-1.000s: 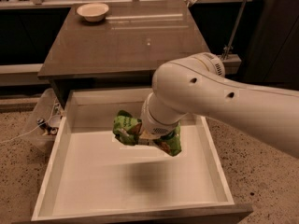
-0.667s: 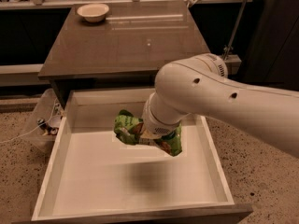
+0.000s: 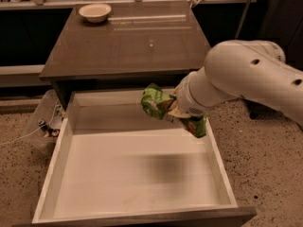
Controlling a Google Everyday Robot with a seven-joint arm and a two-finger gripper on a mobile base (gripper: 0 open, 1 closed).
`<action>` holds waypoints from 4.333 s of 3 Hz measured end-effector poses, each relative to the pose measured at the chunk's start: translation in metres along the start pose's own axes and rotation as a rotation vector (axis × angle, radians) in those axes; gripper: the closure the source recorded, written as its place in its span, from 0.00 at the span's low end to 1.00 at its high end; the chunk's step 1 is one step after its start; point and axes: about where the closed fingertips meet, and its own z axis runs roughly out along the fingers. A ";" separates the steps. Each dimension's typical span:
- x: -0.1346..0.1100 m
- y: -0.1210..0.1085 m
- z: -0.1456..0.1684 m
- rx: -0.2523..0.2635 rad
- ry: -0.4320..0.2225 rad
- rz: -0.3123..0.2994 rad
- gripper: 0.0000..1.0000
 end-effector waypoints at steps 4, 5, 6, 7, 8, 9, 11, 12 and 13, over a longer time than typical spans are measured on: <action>-0.013 -0.072 -0.040 0.184 -0.080 0.001 1.00; -0.058 -0.092 -0.030 0.197 -0.104 -0.094 1.00; -0.117 -0.103 -0.021 0.198 -0.138 -0.221 1.00; -0.117 -0.103 -0.021 0.198 -0.138 -0.220 1.00; -0.113 -0.126 -0.018 0.234 -0.130 -0.202 1.00; -0.091 -0.198 0.006 0.275 -0.084 -0.158 1.00; -0.089 -0.203 0.014 0.276 -0.099 -0.126 1.00; -0.098 -0.222 0.017 0.305 -0.117 -0.131 1.00; -0.116 -0.240 0.017 0.335 -0.145 -0.151 1.00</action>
Offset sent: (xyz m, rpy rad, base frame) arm 0.0206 -0.0235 0.0411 0.0747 -0.1038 -0.0268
